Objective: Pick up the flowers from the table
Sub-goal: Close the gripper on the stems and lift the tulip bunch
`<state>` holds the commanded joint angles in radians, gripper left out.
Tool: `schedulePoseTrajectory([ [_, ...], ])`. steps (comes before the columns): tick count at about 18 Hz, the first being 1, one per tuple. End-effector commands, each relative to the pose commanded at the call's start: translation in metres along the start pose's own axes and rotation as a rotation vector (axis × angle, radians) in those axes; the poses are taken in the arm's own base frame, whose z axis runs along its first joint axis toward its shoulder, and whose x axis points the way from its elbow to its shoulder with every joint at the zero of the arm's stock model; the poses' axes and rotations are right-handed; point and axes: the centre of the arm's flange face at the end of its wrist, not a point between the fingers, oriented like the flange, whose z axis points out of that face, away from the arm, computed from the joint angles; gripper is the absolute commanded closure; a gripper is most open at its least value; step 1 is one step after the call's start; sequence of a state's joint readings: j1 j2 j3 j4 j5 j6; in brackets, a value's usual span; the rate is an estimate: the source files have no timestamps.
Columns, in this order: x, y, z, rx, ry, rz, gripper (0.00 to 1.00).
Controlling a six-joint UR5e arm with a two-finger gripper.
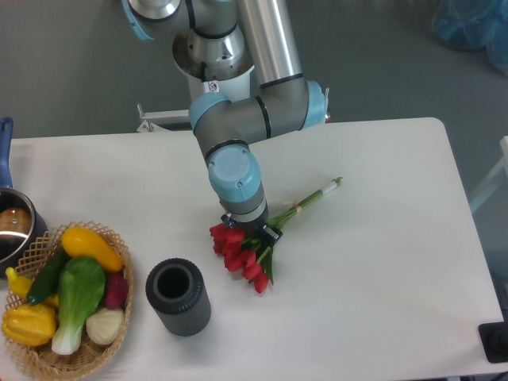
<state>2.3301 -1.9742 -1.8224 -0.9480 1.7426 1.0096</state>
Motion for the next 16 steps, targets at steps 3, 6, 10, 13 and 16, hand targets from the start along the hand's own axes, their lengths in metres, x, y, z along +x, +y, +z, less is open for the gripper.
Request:
schedulePoseTrajectory([
  [3, -0.002, 0.0, -0.006, 0.007, -0.01, -0.036, 1.0],
  [6, -0.003, 0.004, -0.02, 0.005, -0.038, -0.042, 1.0],
  [10, -0.025, 0.009, -0.051, 0.004, -0.11, -0.075, 1.0],
  [13, -0.051, 0.017, -0.074, 0.103, -0.104, -0.121, 1.0],
  [16, -0.08, 0.033, -0.091, 0.198, -0.089, -0.182, 1.0],
])
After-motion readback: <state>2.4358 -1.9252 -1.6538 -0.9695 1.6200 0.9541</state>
